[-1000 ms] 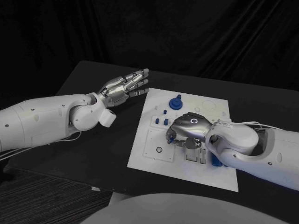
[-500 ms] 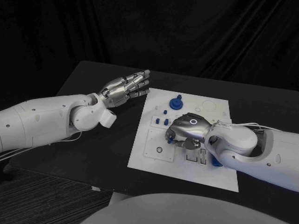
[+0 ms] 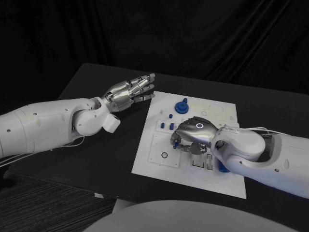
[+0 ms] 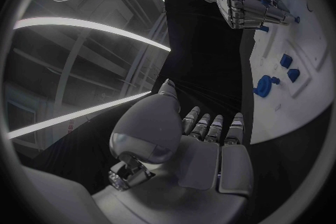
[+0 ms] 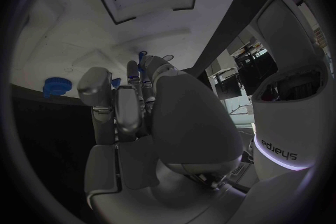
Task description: Assemble the parts on the task board
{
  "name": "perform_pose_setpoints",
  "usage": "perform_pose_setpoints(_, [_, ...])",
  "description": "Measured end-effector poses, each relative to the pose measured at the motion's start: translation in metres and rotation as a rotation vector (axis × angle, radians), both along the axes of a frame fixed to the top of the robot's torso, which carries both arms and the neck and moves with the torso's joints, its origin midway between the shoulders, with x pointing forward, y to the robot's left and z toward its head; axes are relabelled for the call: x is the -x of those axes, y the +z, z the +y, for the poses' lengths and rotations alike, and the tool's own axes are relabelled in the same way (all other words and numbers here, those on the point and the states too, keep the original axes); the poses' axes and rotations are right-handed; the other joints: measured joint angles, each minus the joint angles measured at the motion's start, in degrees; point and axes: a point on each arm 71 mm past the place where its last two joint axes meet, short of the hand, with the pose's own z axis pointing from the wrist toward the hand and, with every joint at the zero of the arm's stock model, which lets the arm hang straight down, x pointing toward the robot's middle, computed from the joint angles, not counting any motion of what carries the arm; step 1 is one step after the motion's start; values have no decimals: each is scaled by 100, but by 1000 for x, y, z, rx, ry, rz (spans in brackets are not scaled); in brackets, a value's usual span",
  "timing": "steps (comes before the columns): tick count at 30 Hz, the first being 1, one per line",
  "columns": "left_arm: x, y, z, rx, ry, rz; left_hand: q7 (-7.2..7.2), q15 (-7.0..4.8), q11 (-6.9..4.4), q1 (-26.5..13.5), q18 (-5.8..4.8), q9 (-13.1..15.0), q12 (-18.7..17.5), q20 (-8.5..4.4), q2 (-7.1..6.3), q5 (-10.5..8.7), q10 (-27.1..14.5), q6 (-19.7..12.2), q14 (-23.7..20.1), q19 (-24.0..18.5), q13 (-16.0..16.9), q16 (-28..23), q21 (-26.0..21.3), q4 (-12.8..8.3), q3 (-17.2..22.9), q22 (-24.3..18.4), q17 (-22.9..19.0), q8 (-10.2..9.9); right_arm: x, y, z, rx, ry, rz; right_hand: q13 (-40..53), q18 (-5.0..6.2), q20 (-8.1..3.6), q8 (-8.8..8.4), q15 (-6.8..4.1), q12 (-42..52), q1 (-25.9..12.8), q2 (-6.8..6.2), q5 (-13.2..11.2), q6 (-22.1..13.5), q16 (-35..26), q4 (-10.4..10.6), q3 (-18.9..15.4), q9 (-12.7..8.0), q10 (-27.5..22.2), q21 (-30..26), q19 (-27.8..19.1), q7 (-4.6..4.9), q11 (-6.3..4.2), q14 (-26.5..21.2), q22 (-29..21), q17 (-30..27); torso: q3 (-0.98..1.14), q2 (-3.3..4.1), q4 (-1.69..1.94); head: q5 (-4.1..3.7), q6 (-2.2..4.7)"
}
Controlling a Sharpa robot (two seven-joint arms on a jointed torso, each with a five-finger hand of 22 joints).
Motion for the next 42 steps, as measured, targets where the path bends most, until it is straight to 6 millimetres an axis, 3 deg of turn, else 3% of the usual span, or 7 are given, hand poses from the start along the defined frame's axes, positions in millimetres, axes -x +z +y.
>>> perform_pose_setpoints(24, [1,-3,-1,-6,-10,16,41,0,0,0,0,0,0,20,0,0,0,0,0,-21,0,0,0,0,0,16,3,0,1,0,3,6,3,4,8,0,0,-28,0,-1,0,0,-28,-9,-26,-16,16,-15,38,-27,0,-8,1,0,3,-35,0,3,-3,6,0])
perform_pose_setpoints(42, [1,-4,-2,-11,-16,25,41,82,0,23,0,-1,0,44,23,0,0,0,0,-4,0,0,0,0,0,24,-2,0,2,-2,6,12,8,11,13,-1,0,-29,0,-1,0,0,-39,-9,-72,-16,16,-24,61,-59,0,-9,-18,0,2,-76,0,-2,-3,18,0])
